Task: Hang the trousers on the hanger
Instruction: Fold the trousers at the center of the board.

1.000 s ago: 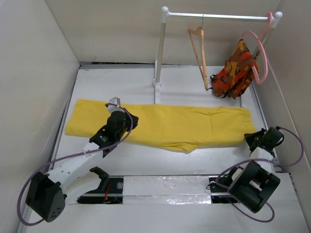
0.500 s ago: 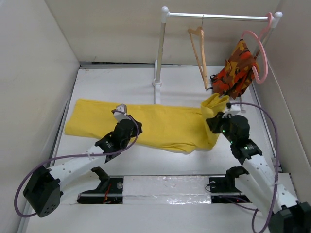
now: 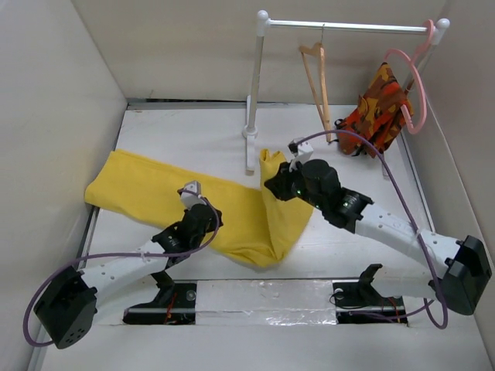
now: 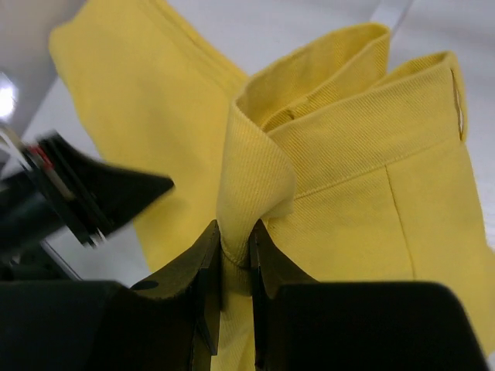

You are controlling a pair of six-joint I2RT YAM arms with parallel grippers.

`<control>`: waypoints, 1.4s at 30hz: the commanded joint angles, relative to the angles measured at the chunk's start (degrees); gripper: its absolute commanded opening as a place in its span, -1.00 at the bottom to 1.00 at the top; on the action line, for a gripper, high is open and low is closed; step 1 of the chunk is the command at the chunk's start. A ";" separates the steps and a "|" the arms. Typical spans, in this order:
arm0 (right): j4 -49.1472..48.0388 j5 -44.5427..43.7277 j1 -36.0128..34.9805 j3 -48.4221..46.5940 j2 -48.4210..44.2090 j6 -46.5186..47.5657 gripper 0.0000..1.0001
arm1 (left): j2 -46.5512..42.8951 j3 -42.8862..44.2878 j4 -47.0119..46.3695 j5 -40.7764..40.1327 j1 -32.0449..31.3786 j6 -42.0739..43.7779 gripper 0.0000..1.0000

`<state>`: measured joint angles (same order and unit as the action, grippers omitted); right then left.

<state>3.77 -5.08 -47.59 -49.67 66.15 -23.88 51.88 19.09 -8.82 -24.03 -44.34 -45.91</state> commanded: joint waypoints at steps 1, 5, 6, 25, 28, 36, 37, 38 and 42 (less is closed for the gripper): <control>-11.24 2.18 -0.22 -9.37 1.79 -1.87 -1.00 | 0.33 -2.30 -2.52 -0.66 -2.67 -2.51 -1.00; -8.62 0.60 1.44 -16.75 0.04 -0.38 -1.00 | 1.73 -2.48 -1.47 -3.21 -8.73 -5.32 -1.00; -8.00 0.60 2.93 -17.73 -0.66 0.32 -1.00 | 2.34 -2.39 -1.38 -4.43 -10.40 -6.11 -1.00; 10.46 6.75 14.89 -33.03 -11.39 9.37 -1.00 | 47.17 31.76 -11.12 -6.92 -25.36 -3.59 -1.00; 12.31 7.01 16.47 -34.18 -12.18 10.34 -1.00 | 50.77 37.66 -14.56 -3.67 -25.36 -1.56 -1.00; 12.93 11.23 18.41 -34.88 -9.82 11.49 -1.00 | 38.69 29.45 -12.98 -9.88 -25.36 -2.16 -1.00; 12.67 11.76 18.41 -35.23 -9.38 11.49 -1.00 | 36.65 25.51 -12.37 -10.76 -25.36 -2.51 -1.00; 11.97 11.85 17.80 -35.41 -8.94 11.49 -1.00 | 34.80 23.73 -12.01 -10.95 -24.75 -2.87 -1.00; 10.56 11.59 16.66 -36.81 -6.21 10.96 -1.00 | 31.35 18.00 -14.47 -7.79 -23.26 -3.75 -1.00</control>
<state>21.43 4.71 -29.93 -82.02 59.57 -13.21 84.29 39.46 -20.86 -31.97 -68.66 -48.93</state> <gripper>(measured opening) 0.200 0.003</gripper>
